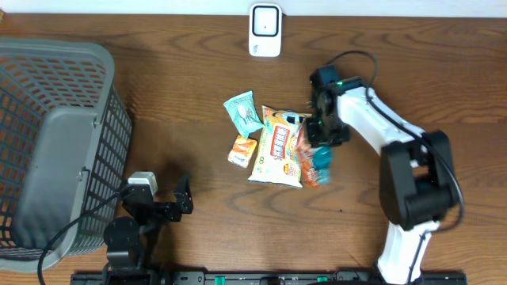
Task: Scan the item barcode
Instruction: 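Lift the bottle and pull it out from beside the snack bag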
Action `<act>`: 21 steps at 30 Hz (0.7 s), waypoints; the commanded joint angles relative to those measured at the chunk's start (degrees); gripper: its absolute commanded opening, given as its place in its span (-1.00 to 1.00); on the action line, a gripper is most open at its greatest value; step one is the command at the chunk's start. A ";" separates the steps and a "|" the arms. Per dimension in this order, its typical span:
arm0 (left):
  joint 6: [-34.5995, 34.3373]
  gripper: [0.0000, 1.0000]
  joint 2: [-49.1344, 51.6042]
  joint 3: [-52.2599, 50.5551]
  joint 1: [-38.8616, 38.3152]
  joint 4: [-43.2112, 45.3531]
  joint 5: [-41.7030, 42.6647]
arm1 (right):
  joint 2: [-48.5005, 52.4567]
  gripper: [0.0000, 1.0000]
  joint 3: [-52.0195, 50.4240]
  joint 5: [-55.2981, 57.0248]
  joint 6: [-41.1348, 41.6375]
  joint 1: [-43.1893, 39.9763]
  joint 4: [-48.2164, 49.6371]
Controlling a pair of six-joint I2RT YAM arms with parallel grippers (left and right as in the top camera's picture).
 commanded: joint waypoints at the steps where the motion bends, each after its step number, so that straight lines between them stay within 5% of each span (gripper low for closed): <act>1: -0.70 0.96 -0.09 -0.87 -0.07 -1.38 0.74 | 5.40 -0.41 -3.43 -22.95 -16.59 0.09 -1.51; 5: -0.70 0.96 -0.09 -0.87 -0.07 -1.38 0.74 | 5.40 -0.41 -3.43 -26.16 -23.61 -0.50 -2.19; 21: -0.70 0.96 -0.09 -0.87 -0.07 -1.38 0.74 | 5.38 -0.66 -3.17 -22.75 -23.02 -0.57 1.07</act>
